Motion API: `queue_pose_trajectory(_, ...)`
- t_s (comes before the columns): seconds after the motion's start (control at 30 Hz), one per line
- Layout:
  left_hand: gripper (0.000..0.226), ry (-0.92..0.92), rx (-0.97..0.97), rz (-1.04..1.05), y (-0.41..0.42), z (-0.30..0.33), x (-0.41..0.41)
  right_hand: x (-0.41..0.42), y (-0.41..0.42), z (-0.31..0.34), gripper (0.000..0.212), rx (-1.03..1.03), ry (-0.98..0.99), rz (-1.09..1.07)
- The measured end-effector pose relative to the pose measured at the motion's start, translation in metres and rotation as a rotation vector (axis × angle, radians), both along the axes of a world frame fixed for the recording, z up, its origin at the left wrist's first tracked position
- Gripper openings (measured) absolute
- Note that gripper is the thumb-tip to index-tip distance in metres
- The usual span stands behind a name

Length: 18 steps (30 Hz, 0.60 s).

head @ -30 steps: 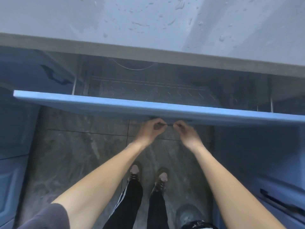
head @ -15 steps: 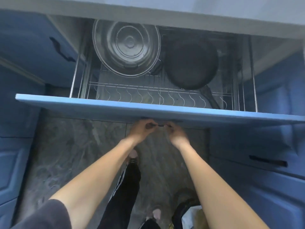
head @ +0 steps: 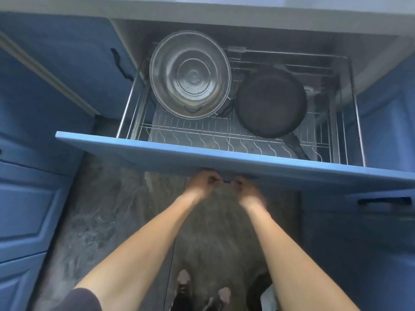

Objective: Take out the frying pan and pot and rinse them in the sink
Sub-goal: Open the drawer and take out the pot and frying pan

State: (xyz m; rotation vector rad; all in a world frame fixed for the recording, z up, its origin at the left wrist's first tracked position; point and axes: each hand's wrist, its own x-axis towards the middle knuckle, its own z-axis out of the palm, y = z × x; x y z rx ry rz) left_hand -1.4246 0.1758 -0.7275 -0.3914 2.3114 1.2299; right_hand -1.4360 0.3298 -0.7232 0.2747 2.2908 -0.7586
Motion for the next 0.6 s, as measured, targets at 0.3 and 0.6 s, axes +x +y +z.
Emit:
queue_pose_trajectory(0.3,0.014,0.074,-0.088,-0.047,0.004,0.004,0.003,-0.003,-0.003,-0.009,0.024,-0.014,0.059,-0.068)
queue_pose_trajectory(0.6,0.035,0.113,-0.02,-0.319,-0.044,0.099,0.089,0.058,0.0,0.075,0.025,-0.376,0.086,-0.14)
